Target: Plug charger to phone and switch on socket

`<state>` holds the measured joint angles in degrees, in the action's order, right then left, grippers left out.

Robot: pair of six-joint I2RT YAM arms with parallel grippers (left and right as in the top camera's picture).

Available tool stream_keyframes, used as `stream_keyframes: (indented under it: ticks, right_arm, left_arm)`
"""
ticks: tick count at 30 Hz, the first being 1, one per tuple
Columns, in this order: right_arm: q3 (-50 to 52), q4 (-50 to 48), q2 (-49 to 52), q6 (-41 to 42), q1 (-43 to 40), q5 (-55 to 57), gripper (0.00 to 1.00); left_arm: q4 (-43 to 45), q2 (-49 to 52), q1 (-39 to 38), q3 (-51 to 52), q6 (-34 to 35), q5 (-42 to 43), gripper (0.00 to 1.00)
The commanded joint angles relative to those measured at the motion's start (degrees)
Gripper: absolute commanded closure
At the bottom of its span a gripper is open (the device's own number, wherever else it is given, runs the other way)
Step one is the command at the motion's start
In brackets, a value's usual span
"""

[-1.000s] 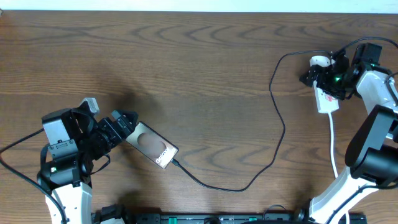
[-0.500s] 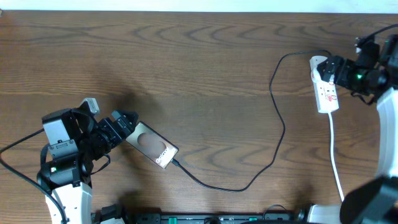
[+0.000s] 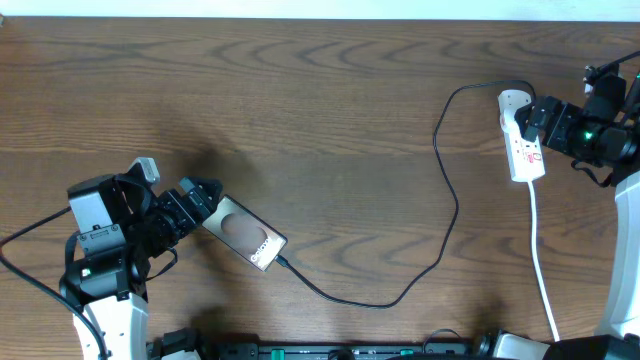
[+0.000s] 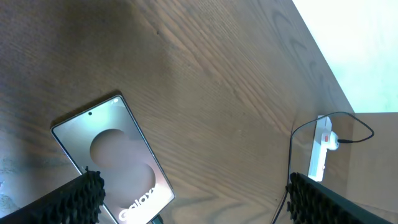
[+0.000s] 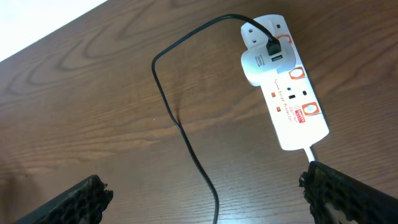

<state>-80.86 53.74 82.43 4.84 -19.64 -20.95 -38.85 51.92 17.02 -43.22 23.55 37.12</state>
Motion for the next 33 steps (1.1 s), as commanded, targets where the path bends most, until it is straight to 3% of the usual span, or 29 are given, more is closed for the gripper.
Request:
stream_keyframes:
  ticks: [1, 22, 29, 33]
  right_arm:
    - [-0.1, 0.1, -0.3, 0.7, 0.5, 0.3, 0.01]
    - [-0.1, 0.1, -0.3, 0.7, 0.5, 0.3, 0.01]
    - [-0.1, 0.1, -0.3, 0.7, 0.5, 0.3, 0.01]
    - [-0.1, 0.1, -0.3, 0.7, 0.5, 0.3, 0.01]
  left_arm:
    - [-0.1, -0.3, -0.1, -0.9, -0.6, -0.3, 0.08]
    - [-0.2, -0.3, -0.3, -0.9, -0.7, -0.4, 0.08]
    - [-7.5, -5.2, -2.4, 1.0, -1.0, -18.1, 0.08]
    - [-2.0, -15.7, -8.9, 8.4, -1.1, -27.6, 0.08]
